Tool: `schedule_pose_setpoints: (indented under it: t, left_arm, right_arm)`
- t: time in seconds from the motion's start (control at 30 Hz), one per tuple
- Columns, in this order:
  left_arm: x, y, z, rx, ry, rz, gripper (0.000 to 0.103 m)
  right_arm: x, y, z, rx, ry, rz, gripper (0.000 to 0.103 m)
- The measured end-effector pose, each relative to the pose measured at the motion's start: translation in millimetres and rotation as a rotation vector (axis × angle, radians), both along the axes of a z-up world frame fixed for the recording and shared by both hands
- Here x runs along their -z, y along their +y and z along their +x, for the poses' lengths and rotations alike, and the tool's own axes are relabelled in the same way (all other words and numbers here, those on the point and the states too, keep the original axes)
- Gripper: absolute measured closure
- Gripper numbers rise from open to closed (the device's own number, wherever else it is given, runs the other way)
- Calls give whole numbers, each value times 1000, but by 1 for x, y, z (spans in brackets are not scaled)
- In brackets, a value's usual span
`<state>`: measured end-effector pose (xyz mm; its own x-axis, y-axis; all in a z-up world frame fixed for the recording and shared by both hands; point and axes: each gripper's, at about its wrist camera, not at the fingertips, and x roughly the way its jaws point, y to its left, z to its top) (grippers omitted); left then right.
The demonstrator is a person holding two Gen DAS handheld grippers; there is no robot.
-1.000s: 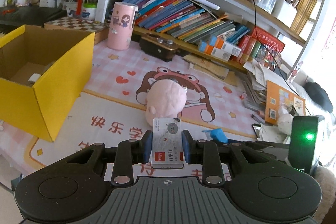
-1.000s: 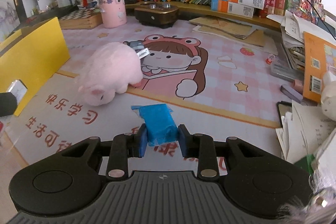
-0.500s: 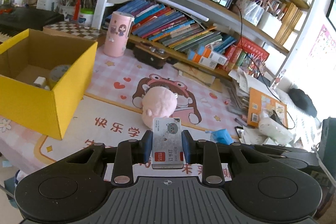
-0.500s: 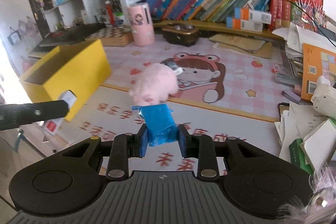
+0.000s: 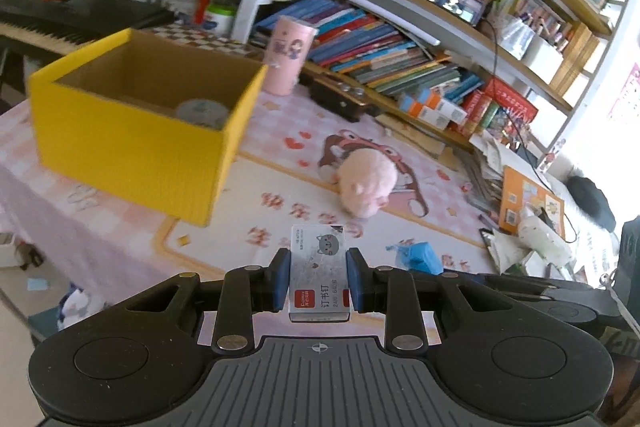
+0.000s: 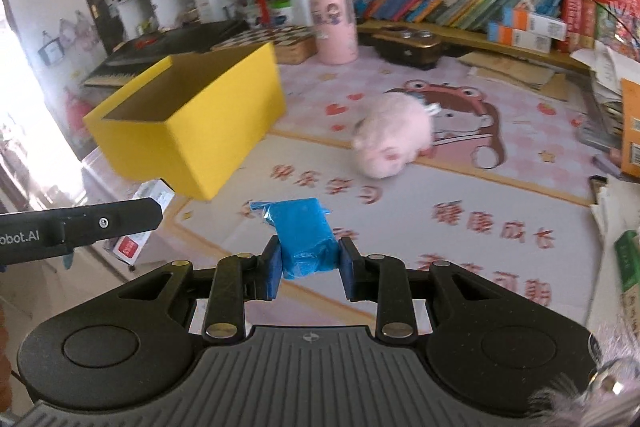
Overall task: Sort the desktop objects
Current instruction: 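Lift the white card with the left tool while the right tool lifts the blue block, then carry the card with the left tool while the right tool carries the block over the yellow box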
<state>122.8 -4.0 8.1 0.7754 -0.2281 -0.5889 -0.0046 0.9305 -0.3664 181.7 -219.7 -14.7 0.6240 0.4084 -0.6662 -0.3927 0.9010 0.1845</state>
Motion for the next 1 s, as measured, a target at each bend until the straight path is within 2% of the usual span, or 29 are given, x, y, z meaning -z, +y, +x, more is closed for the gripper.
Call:
schedule_pose_setpoints:
  t: [0.23, 0.47, 1.0]
  left_arm:
    - [3, 40, -28, -24, 11, -23, 75]
    - [5, 70, -49, -25, 23, -22, 75]
    - [10, 110, -81, 54, 25, -29, 75]
  right_arm:
    - [-2, 47, -27, -52, 6, -18, 76]
    - [-2, 80, -51, -48, 6, -15, 76]
    - [4, 124, -102, 2, 7, -25, 76]
